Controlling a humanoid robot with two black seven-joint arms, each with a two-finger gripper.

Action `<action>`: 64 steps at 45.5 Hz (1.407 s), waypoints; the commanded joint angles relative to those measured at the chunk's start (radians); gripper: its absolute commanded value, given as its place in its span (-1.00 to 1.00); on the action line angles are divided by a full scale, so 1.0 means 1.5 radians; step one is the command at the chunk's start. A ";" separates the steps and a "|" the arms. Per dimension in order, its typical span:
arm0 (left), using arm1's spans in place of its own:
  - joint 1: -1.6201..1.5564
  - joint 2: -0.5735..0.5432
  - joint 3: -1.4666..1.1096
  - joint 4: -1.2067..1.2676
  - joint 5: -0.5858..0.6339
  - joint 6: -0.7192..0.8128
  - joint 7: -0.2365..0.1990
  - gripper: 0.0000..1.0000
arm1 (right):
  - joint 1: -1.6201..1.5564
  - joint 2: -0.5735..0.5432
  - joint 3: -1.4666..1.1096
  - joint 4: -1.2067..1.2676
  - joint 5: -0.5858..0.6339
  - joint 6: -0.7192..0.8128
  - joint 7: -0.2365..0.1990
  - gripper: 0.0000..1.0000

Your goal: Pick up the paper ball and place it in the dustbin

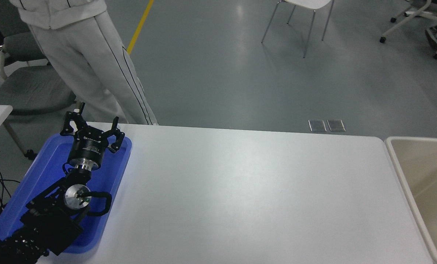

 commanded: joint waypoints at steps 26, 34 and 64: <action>-0.001 0.000 0.000 0.000 0.000 0.000 -0.001 1.00 | -0.580 -0.039 0.395 -0.087 0.024 -0.464 0.002 -1.00; 0.000 0.000 0.000 0.000 0.000 0.000 -0.001 1.00 | -0.706 -0.017 0.514 -0.157 0.024 -0.487 0.003 -1.00; -0.001 0.000 0.000 0.000 0.000 0.000 -0.001 1.00 | -1.018 0.199 0.813 -0.477 0.039 -0.550 0.004 -1.00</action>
